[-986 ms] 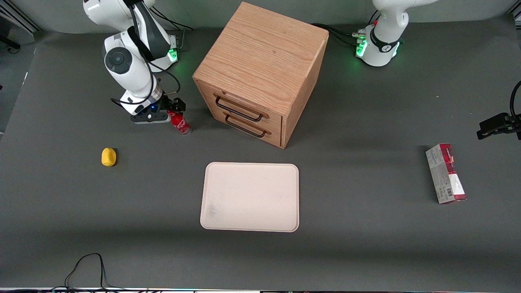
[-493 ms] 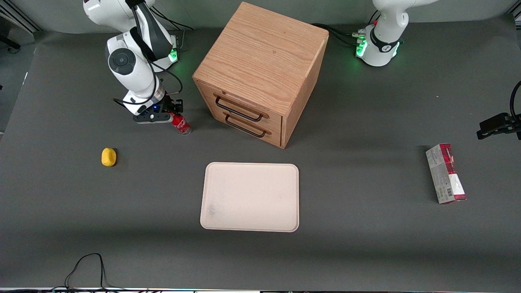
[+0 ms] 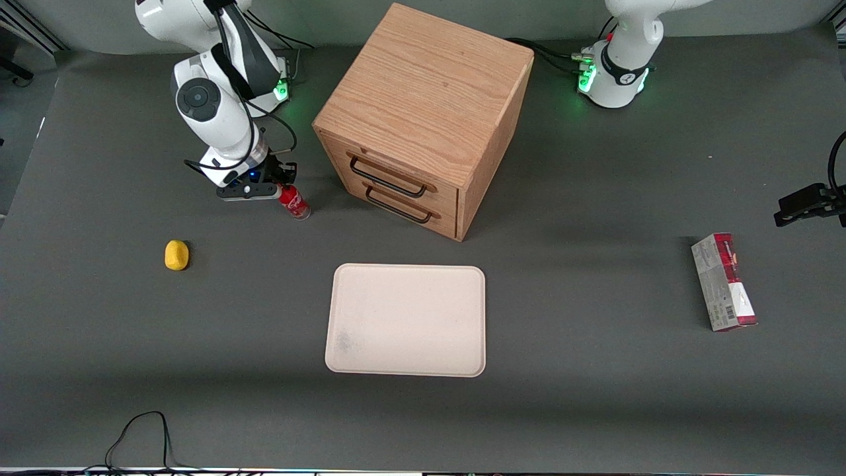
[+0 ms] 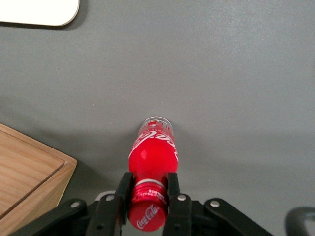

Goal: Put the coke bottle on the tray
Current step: 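Lower the right gripper around the bottle and close it, then lift the held bottle and carry it toward the cream tray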

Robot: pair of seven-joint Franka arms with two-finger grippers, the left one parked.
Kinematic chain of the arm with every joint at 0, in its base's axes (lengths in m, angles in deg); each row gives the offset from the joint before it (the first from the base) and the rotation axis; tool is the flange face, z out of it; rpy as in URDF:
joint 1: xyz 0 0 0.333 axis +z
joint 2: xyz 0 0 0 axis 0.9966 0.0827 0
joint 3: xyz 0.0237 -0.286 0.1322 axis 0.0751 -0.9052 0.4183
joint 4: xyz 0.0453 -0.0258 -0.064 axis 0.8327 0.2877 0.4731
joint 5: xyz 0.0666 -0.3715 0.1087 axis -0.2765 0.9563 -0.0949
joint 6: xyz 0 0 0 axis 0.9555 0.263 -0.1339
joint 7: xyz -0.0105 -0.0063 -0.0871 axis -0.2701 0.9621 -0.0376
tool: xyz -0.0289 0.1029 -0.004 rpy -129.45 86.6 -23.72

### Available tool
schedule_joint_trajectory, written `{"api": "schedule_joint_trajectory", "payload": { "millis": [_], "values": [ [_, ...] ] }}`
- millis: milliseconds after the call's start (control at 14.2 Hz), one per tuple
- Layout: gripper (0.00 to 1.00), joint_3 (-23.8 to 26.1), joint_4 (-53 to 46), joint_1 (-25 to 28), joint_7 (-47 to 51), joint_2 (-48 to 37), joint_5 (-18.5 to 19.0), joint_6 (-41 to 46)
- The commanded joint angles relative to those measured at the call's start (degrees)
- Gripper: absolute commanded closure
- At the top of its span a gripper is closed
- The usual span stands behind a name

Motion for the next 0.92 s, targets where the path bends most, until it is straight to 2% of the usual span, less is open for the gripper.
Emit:
{"api": "schedule_joint_trajectory", "payload": {
  "millis": [0, 634, 845],
  "values": [
    [0.97, -0.09, -4.14, 0.32, 1.79, -2.76, 0.8, 6.35],
    [0.98, -0.18, -31.02, 0.32, 1.88, -4.52, 0.8, 39.22],
    [0.98, -0.18, -38.15, 0.14, 1.18, -4.26, 0.71, 45.22]
  ]
}}
